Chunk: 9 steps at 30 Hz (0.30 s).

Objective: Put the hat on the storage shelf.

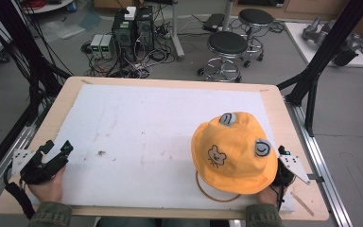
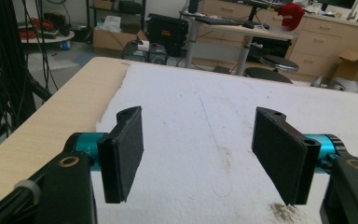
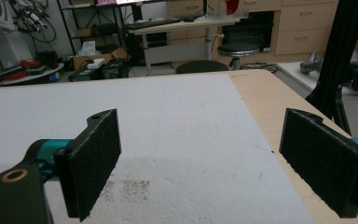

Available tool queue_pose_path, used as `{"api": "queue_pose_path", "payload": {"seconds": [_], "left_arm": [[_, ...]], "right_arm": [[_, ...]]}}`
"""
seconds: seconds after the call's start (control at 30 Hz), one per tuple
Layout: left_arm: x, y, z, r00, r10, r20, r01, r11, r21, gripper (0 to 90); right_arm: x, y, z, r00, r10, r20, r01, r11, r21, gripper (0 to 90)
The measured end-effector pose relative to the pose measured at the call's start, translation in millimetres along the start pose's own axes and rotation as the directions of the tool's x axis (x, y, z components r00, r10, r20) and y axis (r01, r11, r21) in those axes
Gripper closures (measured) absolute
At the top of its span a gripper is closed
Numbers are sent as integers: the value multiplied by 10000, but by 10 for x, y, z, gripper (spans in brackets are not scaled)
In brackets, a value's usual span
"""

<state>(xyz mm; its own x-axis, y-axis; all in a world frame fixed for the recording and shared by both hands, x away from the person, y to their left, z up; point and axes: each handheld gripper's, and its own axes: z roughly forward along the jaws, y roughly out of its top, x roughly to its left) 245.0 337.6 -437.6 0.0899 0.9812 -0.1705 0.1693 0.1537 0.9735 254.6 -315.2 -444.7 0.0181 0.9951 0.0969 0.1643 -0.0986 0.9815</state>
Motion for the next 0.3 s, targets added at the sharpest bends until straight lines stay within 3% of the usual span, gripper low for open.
{"api": "queue_pose_path", "payload": {"seconds": [0.3], "left_arm": [[-16,-1,6,9998,201,14,-201,9998,74,341]], "right_arm": [[0,4,-1,10000,-6,-88,6,10000,66,114]]}}
